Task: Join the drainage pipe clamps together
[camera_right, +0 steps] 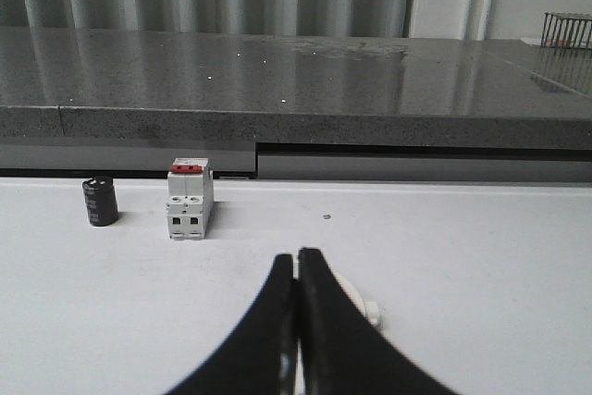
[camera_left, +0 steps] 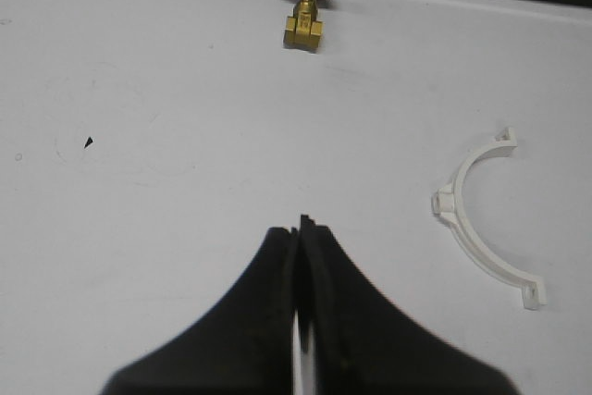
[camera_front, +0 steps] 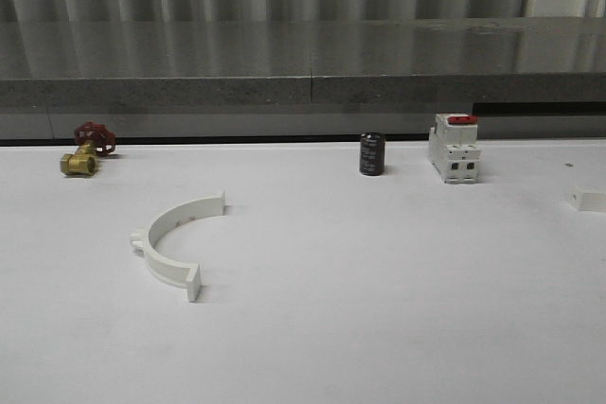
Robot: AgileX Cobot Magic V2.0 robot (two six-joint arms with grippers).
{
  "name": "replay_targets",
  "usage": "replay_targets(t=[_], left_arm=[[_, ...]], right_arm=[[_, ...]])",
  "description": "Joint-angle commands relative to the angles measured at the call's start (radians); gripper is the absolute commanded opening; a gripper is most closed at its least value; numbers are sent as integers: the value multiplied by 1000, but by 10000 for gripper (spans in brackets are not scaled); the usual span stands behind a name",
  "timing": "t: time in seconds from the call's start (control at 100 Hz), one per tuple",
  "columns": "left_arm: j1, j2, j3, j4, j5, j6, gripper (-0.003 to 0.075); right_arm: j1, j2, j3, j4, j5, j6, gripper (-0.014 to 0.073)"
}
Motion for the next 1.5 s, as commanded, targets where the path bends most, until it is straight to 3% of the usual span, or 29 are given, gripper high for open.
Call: replay_targets(t=[0.0,0.15,0.42,0.63,0.85,0.97,1.19,1.49], left_arm=[[2,-85,33,-1,-110,1,-21],[2,-231,129,-2,-148,1,-21],[2,-443,235,-4,-178,1,-21],[2,-501,245,-4,-178,1,-21],[2,-501,245,-4,-174,1,-21],[2,-501,245,-4,-174,1,-21],[2,-501,245,-4,-174,1,-21],[2,-501,245,-4,-174,1,-21]], right_arm=[[-6,-15,-17,-10,-88,-3,-67],[-6,-14,-47,-10,-70,-4,-67],[-2,94,-270,-21,237,-4,-67],[-2,319,-486,-17,468,-4,-67],[-2,607,-687,-10,537,-4,-60],[-2,758,-792,9,634,-4,62],[-2,935,-900,43,662,-4,465],[-96,1188,-994,46,702,-4,489]])
